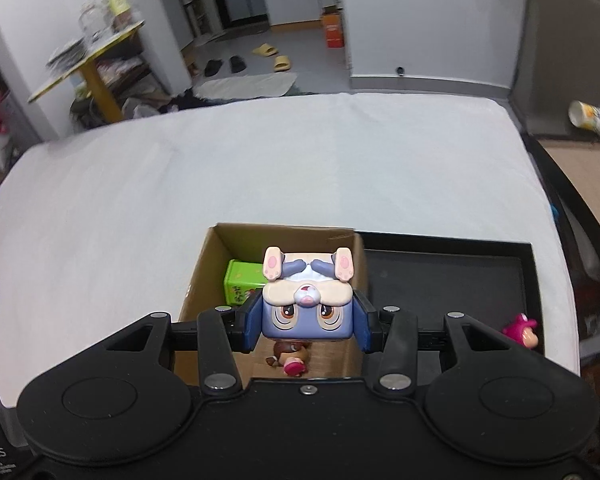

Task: Organize rigid objects
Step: 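Carry the bunny-face cube with the right gripper over the box, then open the right gripper to release the bunny cube into the box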

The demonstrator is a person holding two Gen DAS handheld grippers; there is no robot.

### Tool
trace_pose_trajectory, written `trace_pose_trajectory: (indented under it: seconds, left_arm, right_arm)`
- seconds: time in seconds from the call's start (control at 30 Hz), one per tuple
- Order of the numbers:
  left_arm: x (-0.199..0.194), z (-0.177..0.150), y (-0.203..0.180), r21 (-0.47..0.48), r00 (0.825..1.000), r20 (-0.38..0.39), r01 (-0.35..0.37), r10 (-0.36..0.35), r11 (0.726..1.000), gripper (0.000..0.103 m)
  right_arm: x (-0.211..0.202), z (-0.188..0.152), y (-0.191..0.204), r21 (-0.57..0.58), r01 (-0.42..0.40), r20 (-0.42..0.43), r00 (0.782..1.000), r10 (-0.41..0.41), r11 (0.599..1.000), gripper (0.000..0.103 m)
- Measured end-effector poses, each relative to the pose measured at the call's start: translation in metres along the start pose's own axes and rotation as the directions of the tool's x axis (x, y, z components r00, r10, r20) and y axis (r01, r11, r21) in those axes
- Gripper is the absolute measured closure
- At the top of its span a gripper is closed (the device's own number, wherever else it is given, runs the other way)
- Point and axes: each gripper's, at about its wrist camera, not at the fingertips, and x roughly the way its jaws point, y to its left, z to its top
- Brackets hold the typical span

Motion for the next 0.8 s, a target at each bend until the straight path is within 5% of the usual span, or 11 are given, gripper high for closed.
trace_pose_trajectory:
  seconds: [0.43,0.8]
  left_arm:
    - [-0.001,-0.001,-0.001,0.022,1.000,0.019,0.002,-0.003,1.000,0.092]
    - [0.001,0.000,0.004,0.006,1.000,0.015,0.012,-0.012,1.000,0.091]
  right_arm:
    - [0.047,-0.001,0.032,-0.214,0.066,-0.070,0.994,-0.082,0.975,0.060]
    - [0.079,-0.008,0.037,-0.272,0.115,-0.111,0.982,-0.150,0.955,0.060]
